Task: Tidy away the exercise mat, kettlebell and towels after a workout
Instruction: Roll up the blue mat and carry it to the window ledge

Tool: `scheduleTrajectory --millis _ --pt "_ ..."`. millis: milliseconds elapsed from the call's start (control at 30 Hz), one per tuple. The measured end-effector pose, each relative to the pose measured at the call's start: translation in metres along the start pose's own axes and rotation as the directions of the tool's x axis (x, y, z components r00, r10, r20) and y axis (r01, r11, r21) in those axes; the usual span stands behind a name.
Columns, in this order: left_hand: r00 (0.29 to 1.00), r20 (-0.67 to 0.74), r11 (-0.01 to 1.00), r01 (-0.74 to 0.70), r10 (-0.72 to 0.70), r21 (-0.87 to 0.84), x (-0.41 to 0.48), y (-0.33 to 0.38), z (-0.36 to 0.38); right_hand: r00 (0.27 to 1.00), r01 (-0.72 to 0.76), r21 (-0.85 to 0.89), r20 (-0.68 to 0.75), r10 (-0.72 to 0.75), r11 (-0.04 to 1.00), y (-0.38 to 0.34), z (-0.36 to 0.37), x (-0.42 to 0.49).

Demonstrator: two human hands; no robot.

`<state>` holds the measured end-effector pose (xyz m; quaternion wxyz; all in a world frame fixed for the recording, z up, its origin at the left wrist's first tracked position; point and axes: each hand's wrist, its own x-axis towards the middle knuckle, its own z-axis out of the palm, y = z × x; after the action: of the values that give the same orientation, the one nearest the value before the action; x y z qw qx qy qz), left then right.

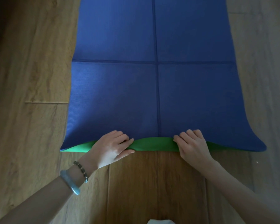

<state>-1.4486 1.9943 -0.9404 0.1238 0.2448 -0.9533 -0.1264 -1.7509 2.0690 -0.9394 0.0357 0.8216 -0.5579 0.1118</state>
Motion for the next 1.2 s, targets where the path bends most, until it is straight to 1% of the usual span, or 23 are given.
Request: scheduleTrajectory --millis 67,133,300,400,467,600,733,800,867,900,967,1033,1067,1133,1200 --pt "1.000 -0.006 0.999 0.030 -0.030 -0.030 0.000 0.001 -0.001 1.000 -0.023 -0.015 -0.018 0.022 1.000 -0.004 0.002 -0.005" --pt "0.999 -0.004 0.997 0.053 -0.054 -0.054 0.001 0.001 -0.002 0.998 -0.057 0.018 -0.032 0.058 0.998 -0.006 0.001 -0.014" --pt "0.996 0.036 0.992 0.088 -0.085 -0.090 0.002 -0.001 -0.003 0.984 -0.162 0.093 0.094 0.153 0.982 -0.011 -0.005 -0.040" --pt "0.993 0.062 0.988 0.107 -0.100 -0.115 0.002 -0.002 -0.005 0.976 -0.196 0.133 0.122 0.180 0.972 -0.005 -0.006 -0.037" --pt "0.991 0.075 0.986 0.115 -0.106 -0.118 0.004 -0.002 -0.006 0.975 -0.202 0.130 0.119 0.187 0.971 0.001 -0.009 -0.032" --pt "0.985 0.053 0.985 0.165 -0.162 -0.047 0.004 0.005 -0.004 0.970 -0.216 0.084 0.133 0.204 0.973 0.005 -0.012 -0.034" --pt "0.956 0.024 0.956 0.292 -0.293 0.028 0.004 0.023 -0.002 0.964 -0.243 0.142 0.148 0.223 0.959 0.005 -0.014 -0.030" --pt "0.949 0.074 0.951 0.308 -0.308 0.009 0.007 0.019 -0.004 0.964 -0.252 0.175 0.131 0.232 0.952 0.006 -0.017 -0.028" --pt "0.934 0.175 0.944 0.326 -0.311 -0.060 0.010 0.011 -0.011 0.958 -0.280 0.241 0.131 0.255 0.929 0.006 -0.021 -0.022" --pt "0.913 0.242 0.926 0.361 -0.327 -0.110 0.012 0.006 -0.016 0.954 -0.295 0.281 0.141 0.264 0.913 0.005 -0.023 -0.019" --pt "0.845 0.382 0.868 0.465 -0.374 -0.178 0.016 -0.003 -0.027 0.952 -0.301 0.319 0.149 0.266 0.899 0.002 -0.026 -0.012" --pt "0.781 0.468 0.811 0.550 -0.414 -0.201 0.017 -0.010 -0.032 0.949 -0.309 0.327 0.169 0.267 0.893 -0.002 -0.028 -0.006" --pt "0.754 0.487 0.777 0.592 -0.441 -0.213 0.016 -0.012 -0.033 0.941 -0.327 0.332 0.197 0.274 0.885 -0.001 -0.028 -0.003" --pt "0.744 0.428 0.731 0.640 -0.514 -0.235 0.014 -0.011 -0.032 0.916 -0.379 0.354 0.274 0.293 0.855 0.004 -0.028 0.006" --pt "0.759 0.281 0.718 0.649 -0.587 -0.251 0.011 -0.007 -0.028 0.876 -0.444 0.369 0.368 0.311 0.816 0.012 -0.027 0.015"
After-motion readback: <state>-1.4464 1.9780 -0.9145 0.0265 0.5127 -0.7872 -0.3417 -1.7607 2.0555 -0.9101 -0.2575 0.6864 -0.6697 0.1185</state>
